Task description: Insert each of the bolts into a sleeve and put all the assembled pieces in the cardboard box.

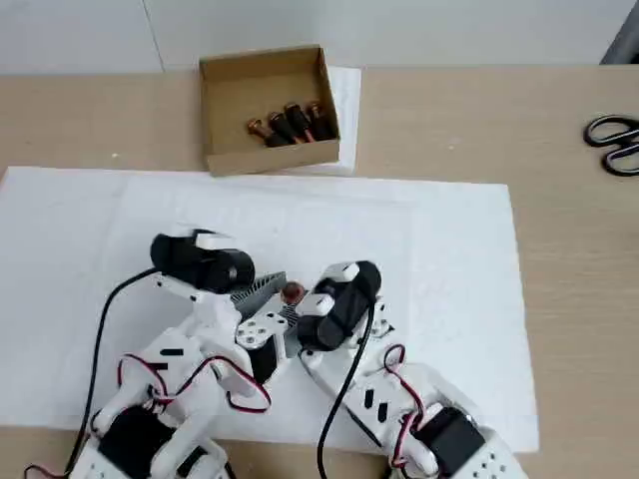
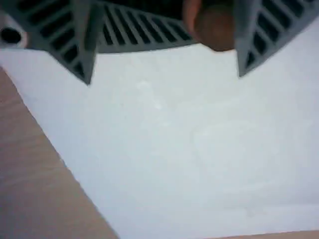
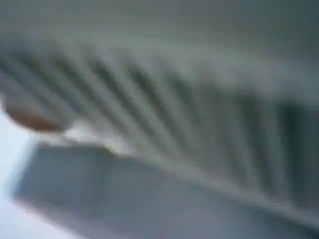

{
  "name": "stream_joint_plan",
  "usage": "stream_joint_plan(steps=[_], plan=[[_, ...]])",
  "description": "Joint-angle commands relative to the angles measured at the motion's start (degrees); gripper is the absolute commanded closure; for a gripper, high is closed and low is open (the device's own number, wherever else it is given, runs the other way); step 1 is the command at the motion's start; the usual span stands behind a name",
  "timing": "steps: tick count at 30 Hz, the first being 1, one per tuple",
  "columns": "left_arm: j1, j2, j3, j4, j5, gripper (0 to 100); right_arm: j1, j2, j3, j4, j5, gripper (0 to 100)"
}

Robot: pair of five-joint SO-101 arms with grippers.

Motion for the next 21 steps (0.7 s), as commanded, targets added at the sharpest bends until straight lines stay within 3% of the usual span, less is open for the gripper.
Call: stream_joint_plan(steps=[1, 7, 12, 17, 21], plan=[[0.0, -0.2, -3.6, 0.0, -0.3, 82, 0.2, -0.8, -2.2, -0.1, -0.4, 99.5], [-0.7, -0.4, -3.7, -0.1, -0.4, 82, 0.2, -0.8, -2.2, -0.1, -0.3, 99.5], [-8.1, -0.4, -3.9, -0.2, -0.5, 85, 0.4, -0.8, -2.2, 0.0, -0.3, 99.5], [-14.9, -0.4, -6.5, -0.3, -0.5, 100, 0.5, -0.7, -2.1, 0.0, -0.3, 99.5], [-20.4, -0.2, -6.3, -0.1, -1.6, 99, 1.6, -0.6, -1.8, 0.0, -0.3, 99.5]])
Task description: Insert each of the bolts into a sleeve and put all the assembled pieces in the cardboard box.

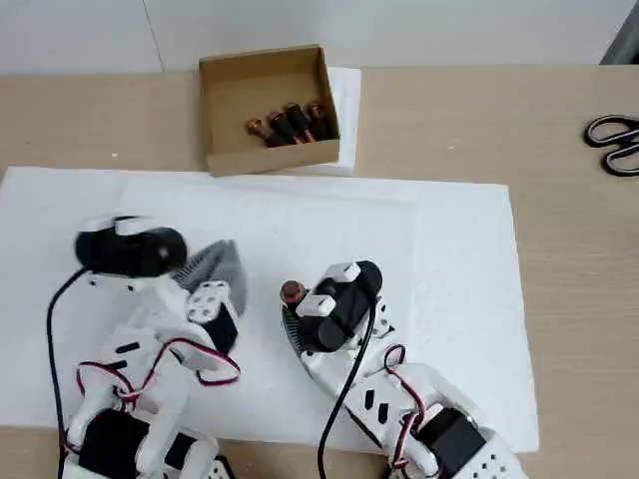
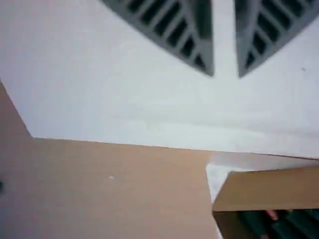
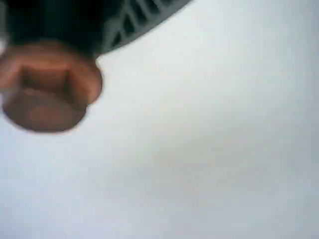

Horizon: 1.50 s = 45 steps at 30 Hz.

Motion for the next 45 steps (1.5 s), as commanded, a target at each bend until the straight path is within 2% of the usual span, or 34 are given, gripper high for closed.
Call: stream_joint_plan(steps=[1, 6, 10, 13, 20, 26, 33, 45], plan=[[-5.0, -0.2, -1.7, 0.1, -2.9, 99, 2.5, -0.5, -1.2, 0.0, -0.3, 99.5], [-15.6, -0.4, 3.6, 0.0, -5.5, 99, 8.3, -0.2, 1.8, -0.6, -0.6, 99.5], [-19.5, -0.4, 4.5, 0.1, -5.5, 99, 11.8, 0.2, -0.2, -3.1, -1.3, 99.5], [-19.4, -0.4, 4.7, 0.2, -5.5, 99, 15.3, 4.9, -3.7, -5.4, -1.2, 99.5], [-19.9, -0.5, 6.5, 4.5, -5.3, 99, 21.1, 28.3, -19.1, -11.6, -3.7, 99.5], [-19.9, -0.5, 6.8, 6.6, -5.4, 99, 21.5, 46.8, -33.5, -12.5, -4.1, 99.5], [-19.9, -0.5, 6.9, 6.7, -5.3, 99, 22.7, 67.9, -48.2, -20.9, -4.0, 99.5], [-20.0, -0.5, 8.1, 6.7, -5.5, 99, 23.4, 99.6, -80.4, -21.4, -4.0, 99.5]])
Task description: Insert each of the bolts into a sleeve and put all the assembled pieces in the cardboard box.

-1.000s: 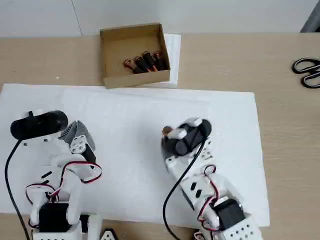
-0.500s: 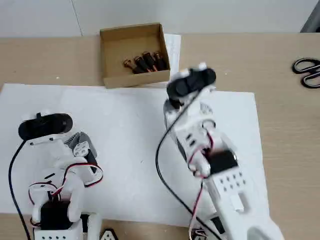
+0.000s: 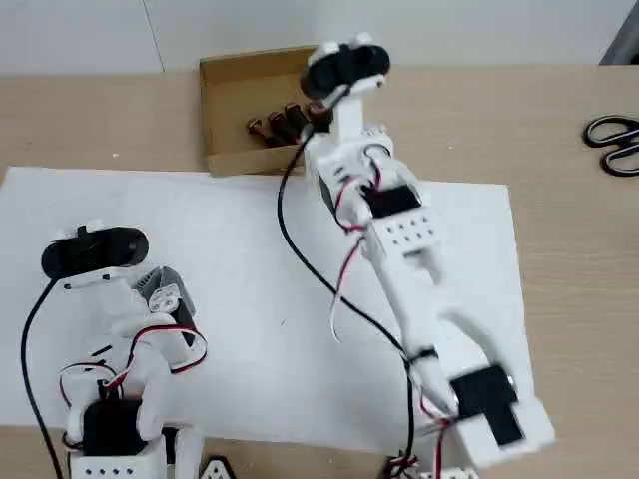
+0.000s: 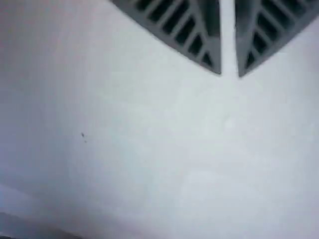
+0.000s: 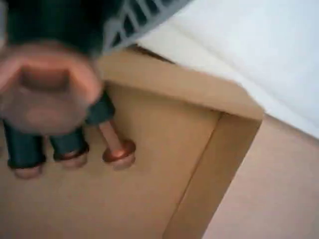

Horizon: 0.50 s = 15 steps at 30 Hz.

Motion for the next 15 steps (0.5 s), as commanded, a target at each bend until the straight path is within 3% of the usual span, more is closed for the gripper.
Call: stream_joint_plan(steps=[1, 15], plan=[[-0.4, -0.5, -0.3, 0.3, -0.4, 99, 0.7, 5.8, -12.0, -2.1, -0.2, 99.5], [-0.4, -0.5, -0.7, 4.4, -0.5, 99, 3.1, 45.1, -54.4, -0.8, 0.8, 99.5]])
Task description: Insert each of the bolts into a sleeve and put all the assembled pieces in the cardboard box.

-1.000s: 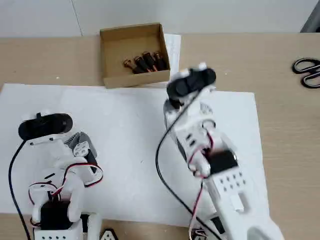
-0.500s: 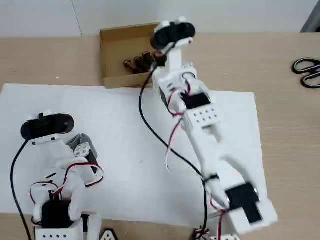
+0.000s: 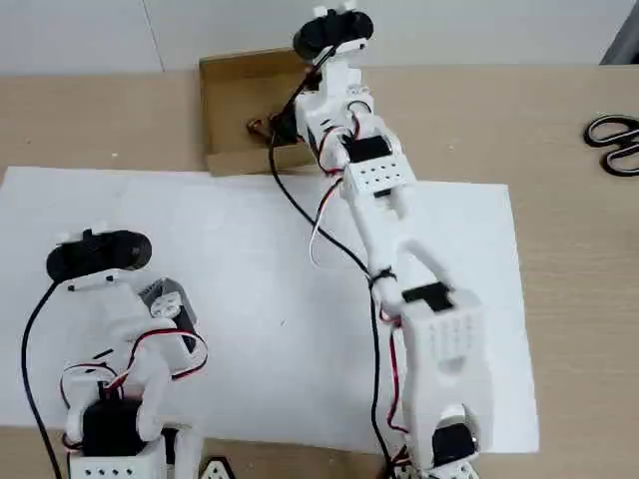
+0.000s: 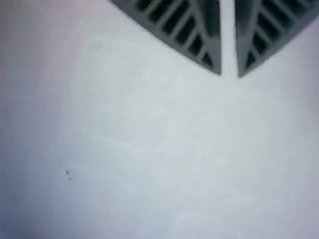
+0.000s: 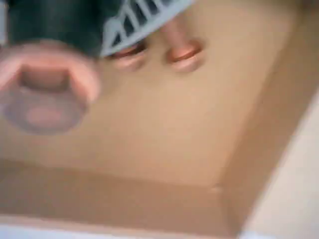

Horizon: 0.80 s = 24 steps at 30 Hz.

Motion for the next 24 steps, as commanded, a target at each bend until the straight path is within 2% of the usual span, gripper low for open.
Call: stream_joint_plan(steps=[1, 8, 14, 16, 24], plan=[[-0.4, -0.5, -0.7, 0.0, -0.5, 99, 0.5, 6.8, -12.8, 0.0, 1.8, 99.5], [-0.4, -0.5, -0.7, 0.2, -0.5, 99, 0.0, 17.3, -28.1, 3.5, 2.6, 99.5], [-0.4, -0.5, -0.7, 0.2, -0.5, 99, -0.7, 20.7, -34.8, 7.5, 3.2, 99.0], [-0.4, -0.5, -0.7, 0.2, -0.5, 99, -0.7, 21.4, -35.4, 8.9, 5.5, 98.4], [-0.4, -0.5, -0.7, 0.2, -0.5, 99, -0.8, 21.6, -35.7, 13.5, 8.1, 76.9]])
